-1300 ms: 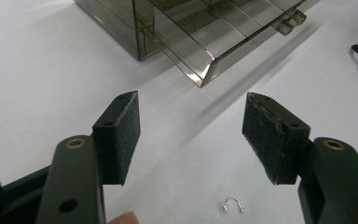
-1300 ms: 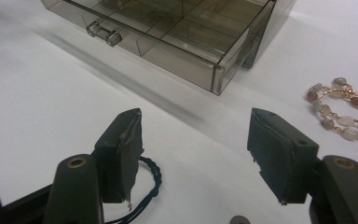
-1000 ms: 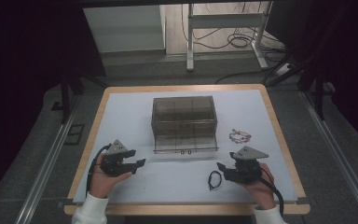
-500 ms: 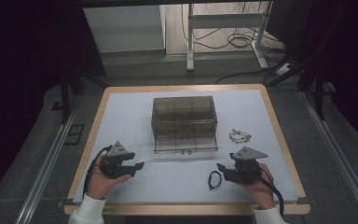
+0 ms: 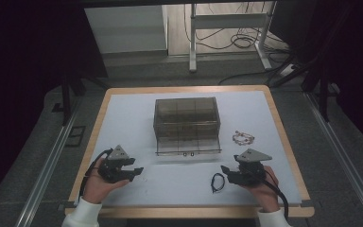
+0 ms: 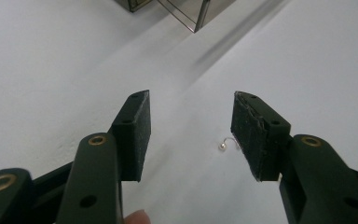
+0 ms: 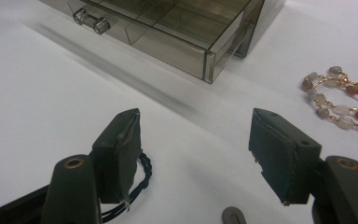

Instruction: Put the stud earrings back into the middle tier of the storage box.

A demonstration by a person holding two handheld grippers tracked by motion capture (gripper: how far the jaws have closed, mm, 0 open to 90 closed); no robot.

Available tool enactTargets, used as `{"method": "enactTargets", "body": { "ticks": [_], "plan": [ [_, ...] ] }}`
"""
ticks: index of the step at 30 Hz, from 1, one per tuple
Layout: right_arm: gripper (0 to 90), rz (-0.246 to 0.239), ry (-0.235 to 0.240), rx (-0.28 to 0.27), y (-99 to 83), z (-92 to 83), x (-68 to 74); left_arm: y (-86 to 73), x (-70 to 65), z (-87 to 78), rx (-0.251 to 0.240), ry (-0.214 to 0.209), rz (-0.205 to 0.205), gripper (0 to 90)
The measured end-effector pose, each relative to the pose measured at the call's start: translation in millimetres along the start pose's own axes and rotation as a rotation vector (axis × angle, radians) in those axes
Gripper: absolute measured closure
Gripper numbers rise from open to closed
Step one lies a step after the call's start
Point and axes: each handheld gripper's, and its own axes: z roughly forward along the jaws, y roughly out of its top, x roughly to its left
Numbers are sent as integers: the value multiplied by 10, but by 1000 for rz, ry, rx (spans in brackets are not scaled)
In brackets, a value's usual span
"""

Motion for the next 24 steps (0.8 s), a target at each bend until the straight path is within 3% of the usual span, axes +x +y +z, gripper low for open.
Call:
{"method": "enactTargets", "body": {
  "ticks": [8,24],
  "plan": [
    [340,3,-7,-2,-5,-20,-22,-40,-2,35,42,-32,10,528],
    [333,3,-13,10,-21,0,-26,-27,-63,185,115,-45,56,552]
  ]
}}
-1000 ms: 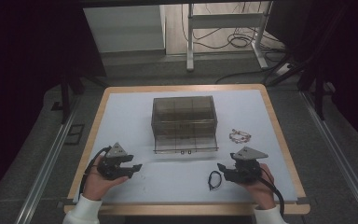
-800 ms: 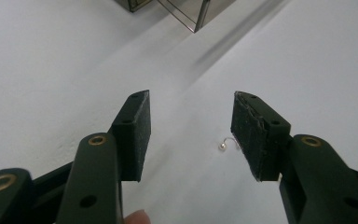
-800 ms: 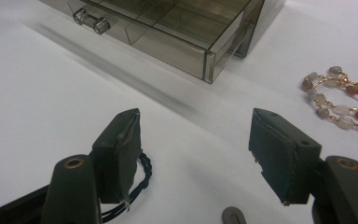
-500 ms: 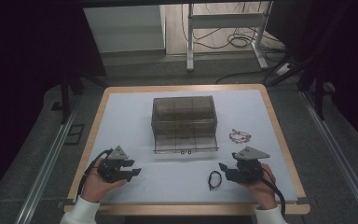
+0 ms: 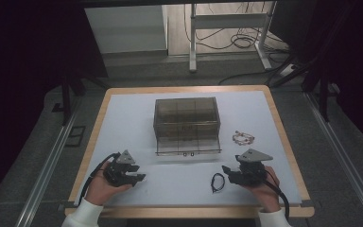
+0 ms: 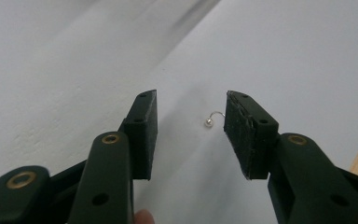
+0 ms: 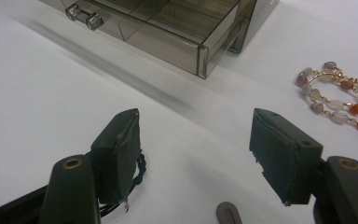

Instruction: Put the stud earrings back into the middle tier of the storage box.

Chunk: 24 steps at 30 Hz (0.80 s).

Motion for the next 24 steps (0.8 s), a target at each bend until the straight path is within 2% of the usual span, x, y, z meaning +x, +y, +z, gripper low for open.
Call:
{"method": "enactTargets", "body": {
  "ticks": [6,17,24],
  "plan": [
    [333,5,-5,-2,-7,-10,-23,34,-23,54,36,9,26,589],
    [333,4,-5,0,-9,-7,-23,82,-44,93,67,-4,51,681],
    [333,6,-6,-1,-11,-9,-26,93,-80,134,93,2,70,707]
  ]
}}
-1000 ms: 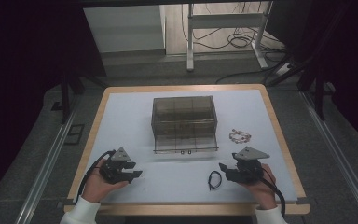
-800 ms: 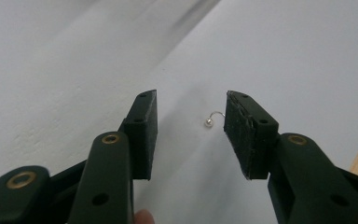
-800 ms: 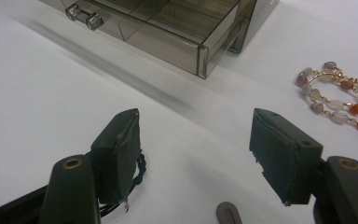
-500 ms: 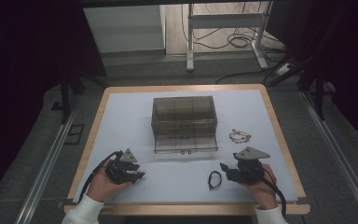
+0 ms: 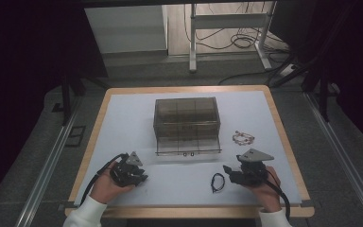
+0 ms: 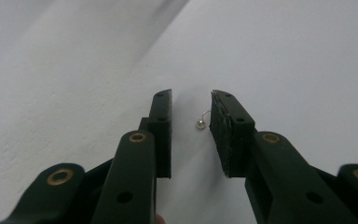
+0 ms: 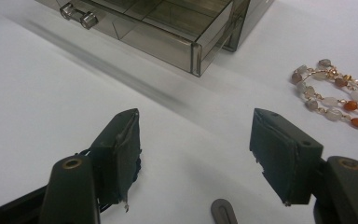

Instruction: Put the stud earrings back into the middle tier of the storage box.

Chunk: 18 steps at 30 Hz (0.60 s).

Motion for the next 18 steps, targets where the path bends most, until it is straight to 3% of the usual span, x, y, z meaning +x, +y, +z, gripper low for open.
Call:
{"method": "enactTargets", "body": {
  "ticks": [6,11,18],
  "plan": [
    [333,2,-2,0,-1,0,-4,26,-47,25,7,12,21,787],
    [333,2,-2,0,-4,3,-4,29,-24,28,8,1,8,857],
    [333,2,-4,3,-10,6,-14,23,1,24,0,-12,-5,868]
  ]
}}
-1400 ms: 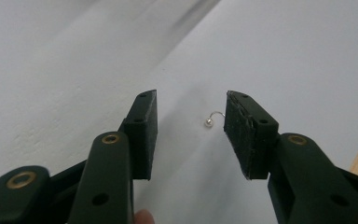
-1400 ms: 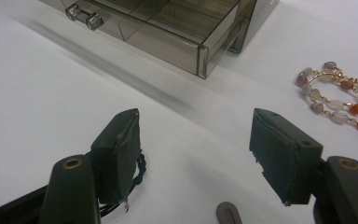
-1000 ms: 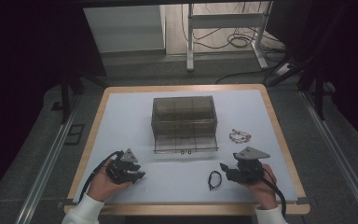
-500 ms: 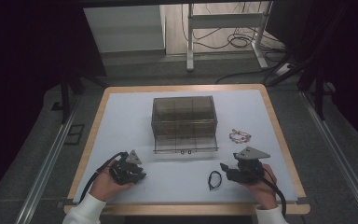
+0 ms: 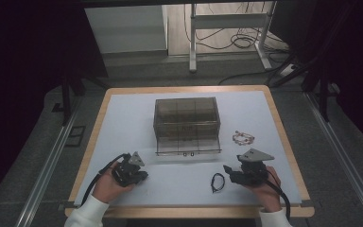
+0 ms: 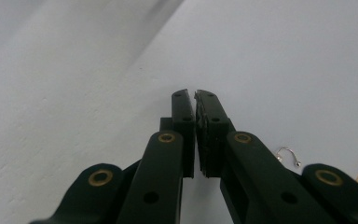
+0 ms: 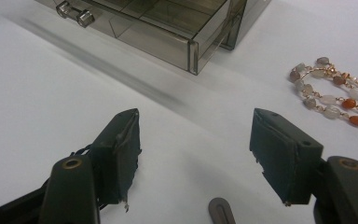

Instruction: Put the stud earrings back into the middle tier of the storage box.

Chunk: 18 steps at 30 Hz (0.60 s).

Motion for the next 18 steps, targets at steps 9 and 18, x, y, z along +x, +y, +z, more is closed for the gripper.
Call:
{"method": "enactTargets", "body": {
  "ticks": [9,18],
  "plan": [
    [333,2,-2,2,-3,3,0,15,35,-64,-38,-8,-18,868],
    [332,0,-1,4,-6,13,6,65,62,-129,-66,-19,-30,869]
  ]
}}
